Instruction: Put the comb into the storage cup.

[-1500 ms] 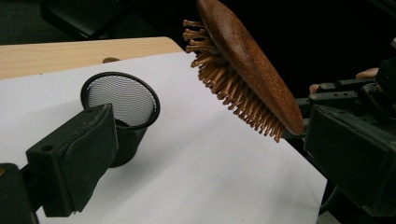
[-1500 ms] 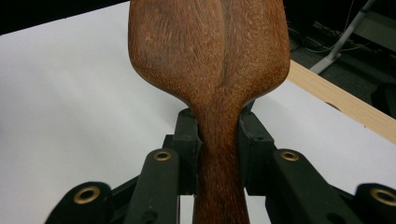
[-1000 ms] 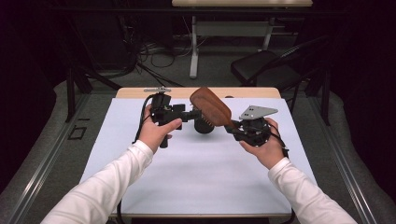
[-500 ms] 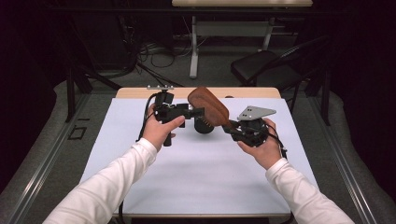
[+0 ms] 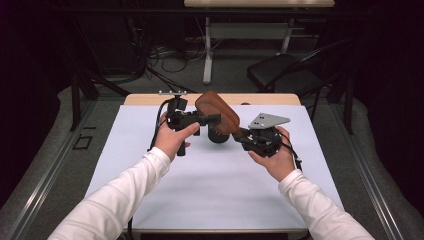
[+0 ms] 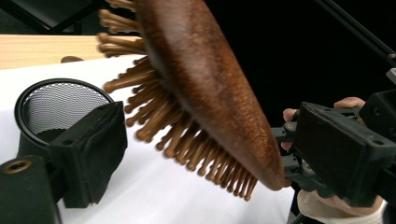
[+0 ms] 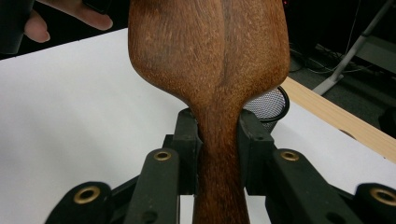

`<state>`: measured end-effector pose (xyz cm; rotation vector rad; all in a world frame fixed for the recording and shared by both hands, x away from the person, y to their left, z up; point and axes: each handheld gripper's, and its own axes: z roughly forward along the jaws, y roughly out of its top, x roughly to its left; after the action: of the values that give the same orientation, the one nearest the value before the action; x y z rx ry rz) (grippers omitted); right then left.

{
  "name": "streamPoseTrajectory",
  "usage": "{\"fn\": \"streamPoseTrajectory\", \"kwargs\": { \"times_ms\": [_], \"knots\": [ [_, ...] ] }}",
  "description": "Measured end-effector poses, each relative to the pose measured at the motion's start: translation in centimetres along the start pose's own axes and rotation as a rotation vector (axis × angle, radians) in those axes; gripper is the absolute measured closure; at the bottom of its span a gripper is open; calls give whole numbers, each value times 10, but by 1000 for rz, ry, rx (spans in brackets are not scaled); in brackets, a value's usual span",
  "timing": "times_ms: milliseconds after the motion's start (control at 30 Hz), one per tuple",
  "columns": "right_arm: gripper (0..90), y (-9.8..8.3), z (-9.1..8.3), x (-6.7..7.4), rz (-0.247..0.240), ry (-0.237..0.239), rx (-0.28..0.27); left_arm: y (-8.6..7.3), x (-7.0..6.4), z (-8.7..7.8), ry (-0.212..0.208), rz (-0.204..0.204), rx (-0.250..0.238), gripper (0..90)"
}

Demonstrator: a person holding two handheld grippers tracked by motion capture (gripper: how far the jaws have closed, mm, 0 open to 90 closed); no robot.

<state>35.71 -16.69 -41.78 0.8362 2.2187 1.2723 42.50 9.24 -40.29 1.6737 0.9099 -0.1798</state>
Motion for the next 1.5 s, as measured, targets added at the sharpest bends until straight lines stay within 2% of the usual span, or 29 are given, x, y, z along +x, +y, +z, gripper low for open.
{"fn": "streamPoseTrajectory", "kwargs": {
  "times_ms": [67,433,767,1000,1167,1300,1367,1400,1500],
  "knots": [
    [717,1,1,1,-1,1,-3,0,0,0,-6,3,1,151],
    [717,1,2,3,-5,1,-16,1,0,3,-17,-11,-15,155],
    [717,1,4,6,-15,1,-21,3,1,5,-15,-22,-10,158],
    [717,0,5,7,-22,-5,-20,3,1,6,-14,-47,10,161],
    [717,-1,6,8,-27,-8,-20,3,2,6,-17,-83,2,163],
    [717,-2,7,9,-33,-14,-19,2,2,6,-14,-84,12,167],
    [717,-3,7,10,-41,-17,-21,3,2,6,-9,-94,16,182],
    [717,-3,7,10,-42,-18,-21,3,2,5,-1,-93,18,222],
    [718,-4,7,11,-52,-25,-25,3,3,4,-11,-114,10,232]
  ]
}}
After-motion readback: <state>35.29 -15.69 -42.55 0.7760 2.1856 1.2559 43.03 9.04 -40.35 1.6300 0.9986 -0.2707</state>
